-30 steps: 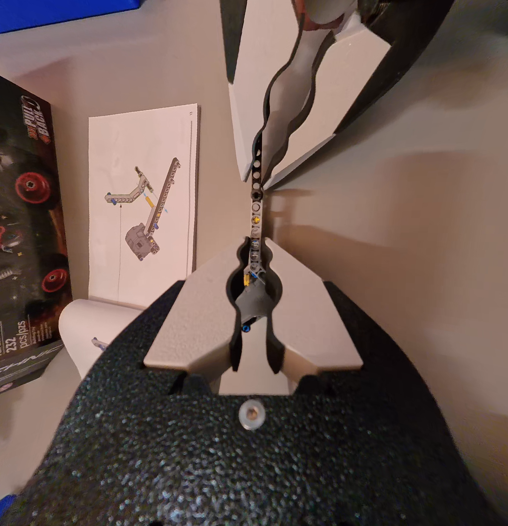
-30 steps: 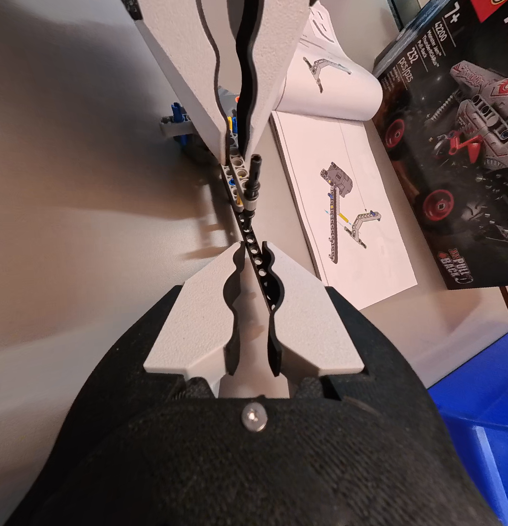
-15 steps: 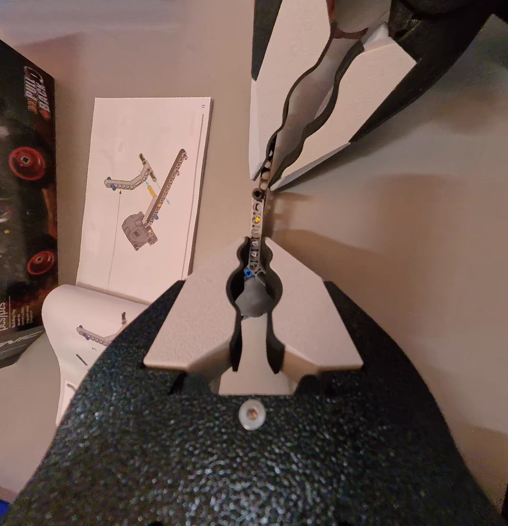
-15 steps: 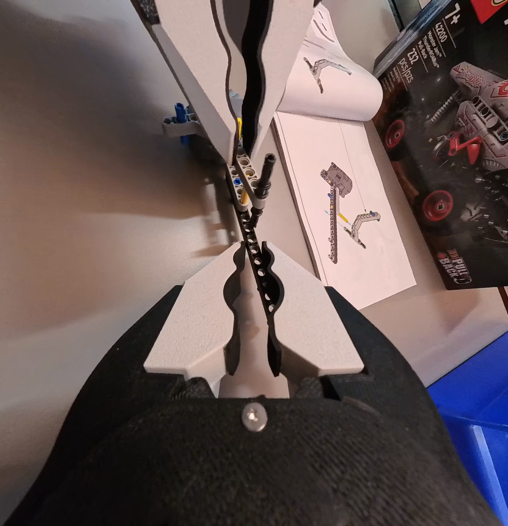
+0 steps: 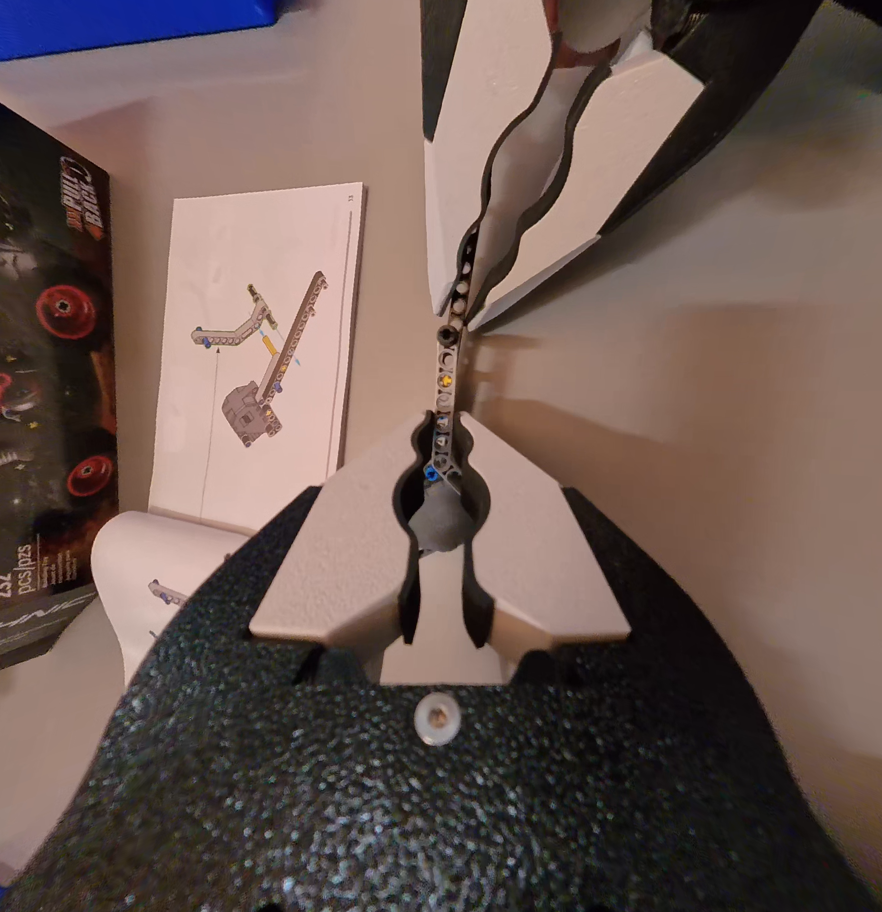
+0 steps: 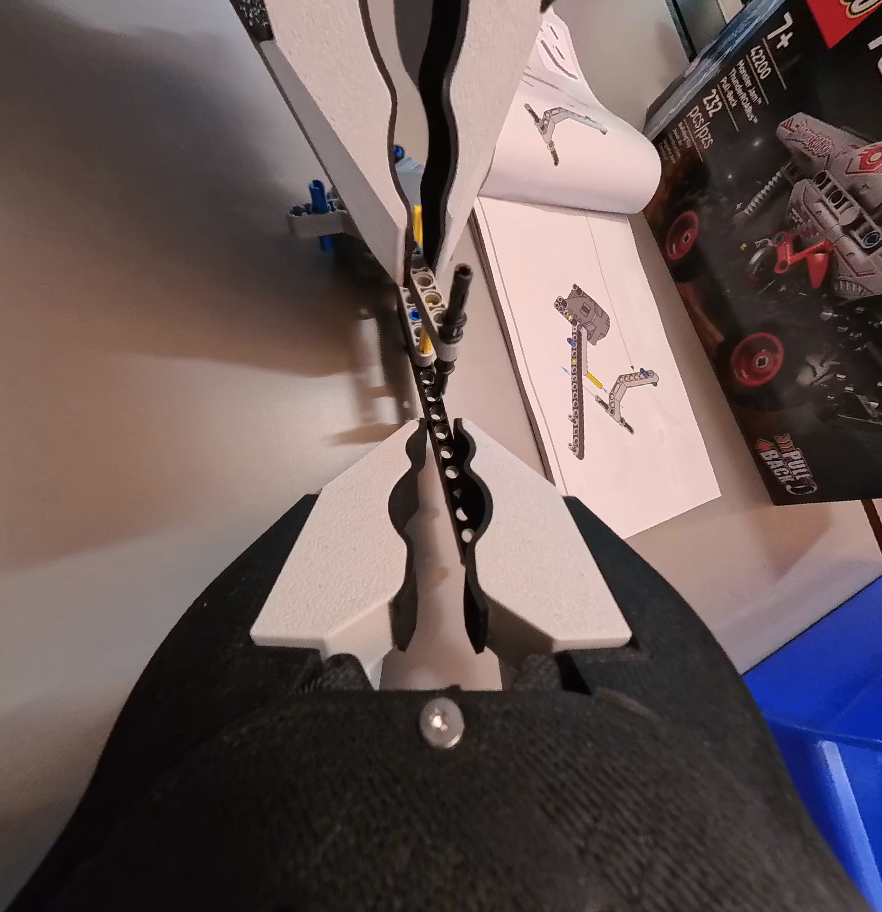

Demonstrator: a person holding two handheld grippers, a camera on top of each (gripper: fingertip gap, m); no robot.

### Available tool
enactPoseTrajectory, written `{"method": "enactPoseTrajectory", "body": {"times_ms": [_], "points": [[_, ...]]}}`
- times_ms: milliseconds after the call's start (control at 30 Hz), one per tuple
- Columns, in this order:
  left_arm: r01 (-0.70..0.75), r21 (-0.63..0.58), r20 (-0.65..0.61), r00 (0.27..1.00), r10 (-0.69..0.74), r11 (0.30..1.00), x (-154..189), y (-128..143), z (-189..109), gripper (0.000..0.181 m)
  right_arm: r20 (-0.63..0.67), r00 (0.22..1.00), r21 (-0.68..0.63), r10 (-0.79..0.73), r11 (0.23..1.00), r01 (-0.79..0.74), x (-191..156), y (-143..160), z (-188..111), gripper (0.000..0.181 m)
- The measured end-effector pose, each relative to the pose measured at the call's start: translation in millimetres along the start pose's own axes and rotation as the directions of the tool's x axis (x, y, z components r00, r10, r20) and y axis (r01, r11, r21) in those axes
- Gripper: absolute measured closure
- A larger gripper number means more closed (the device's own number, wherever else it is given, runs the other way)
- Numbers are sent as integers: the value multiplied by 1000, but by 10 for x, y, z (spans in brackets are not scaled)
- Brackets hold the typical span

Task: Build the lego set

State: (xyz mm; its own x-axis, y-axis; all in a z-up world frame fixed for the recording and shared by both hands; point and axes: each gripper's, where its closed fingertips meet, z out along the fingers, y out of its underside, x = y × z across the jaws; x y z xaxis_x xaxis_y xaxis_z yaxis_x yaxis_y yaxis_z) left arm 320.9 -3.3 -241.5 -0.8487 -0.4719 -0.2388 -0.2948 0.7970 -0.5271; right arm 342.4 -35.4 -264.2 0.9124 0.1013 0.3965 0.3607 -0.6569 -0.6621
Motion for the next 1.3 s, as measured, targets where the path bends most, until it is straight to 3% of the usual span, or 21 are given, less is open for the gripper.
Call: {"method": "enactPoseTrajectory", "body": {"times_ms": [667,1100,1300], "points": [[-9,66,-37,999,12,998,-62,31,5,177,-8,1000,32,13,999,-12,23,-26,3,175],[-112,-53,-32,993,111,992,-123,61,-23,176,-20,1000,34,21,999,-20,46,-13,38,175],[-114,-23,-72,991,112,993,-96,34,-10,176,-5,1000,23,27,999,-27,24,24,48,176]]}}
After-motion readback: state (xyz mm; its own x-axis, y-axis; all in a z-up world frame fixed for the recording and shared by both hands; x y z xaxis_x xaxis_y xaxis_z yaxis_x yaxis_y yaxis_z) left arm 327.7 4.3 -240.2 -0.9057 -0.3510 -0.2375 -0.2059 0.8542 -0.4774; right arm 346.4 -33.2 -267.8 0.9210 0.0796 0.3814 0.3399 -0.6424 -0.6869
